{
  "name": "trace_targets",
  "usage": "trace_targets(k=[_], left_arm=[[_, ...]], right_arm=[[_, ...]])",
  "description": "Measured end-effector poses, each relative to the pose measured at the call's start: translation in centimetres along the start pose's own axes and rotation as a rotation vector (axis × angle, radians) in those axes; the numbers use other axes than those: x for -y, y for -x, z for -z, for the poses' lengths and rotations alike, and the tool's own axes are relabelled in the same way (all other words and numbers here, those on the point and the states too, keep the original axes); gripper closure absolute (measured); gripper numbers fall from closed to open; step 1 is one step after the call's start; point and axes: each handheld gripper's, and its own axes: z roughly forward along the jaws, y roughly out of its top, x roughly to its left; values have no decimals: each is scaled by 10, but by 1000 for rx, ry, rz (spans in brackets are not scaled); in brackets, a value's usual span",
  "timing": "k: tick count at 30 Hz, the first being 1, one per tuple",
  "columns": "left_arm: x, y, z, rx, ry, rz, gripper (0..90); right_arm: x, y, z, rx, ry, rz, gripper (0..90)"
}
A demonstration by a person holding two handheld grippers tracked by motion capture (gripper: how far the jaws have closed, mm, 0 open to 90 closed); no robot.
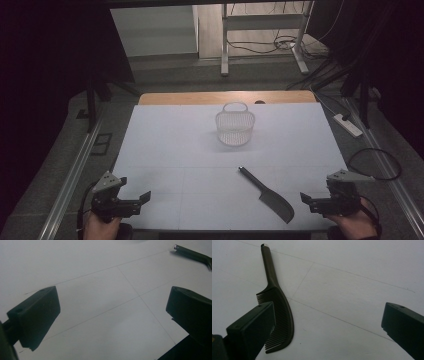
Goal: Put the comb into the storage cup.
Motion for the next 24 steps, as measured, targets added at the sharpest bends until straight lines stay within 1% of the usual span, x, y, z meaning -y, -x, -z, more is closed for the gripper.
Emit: trace_targets(k=[6, 9, 13, 24], left_arm=[[1, -2, 1, 14, 8, 9, 0], [1, -1, 0, 14, 4, 2, 1], [0, -1, 0, 14, 4, 5, 1], [1, -3, 0, 21, 7, 17, 3]], right_arm=[[0, -1, 0, 0, -3, 11, 0], [-1, -2, -1, 1, -10, 13, 0], [-1, -2, -1, 3, -15, 22, 0], [-1, -4, -1, -13, -13, 43, 0]])
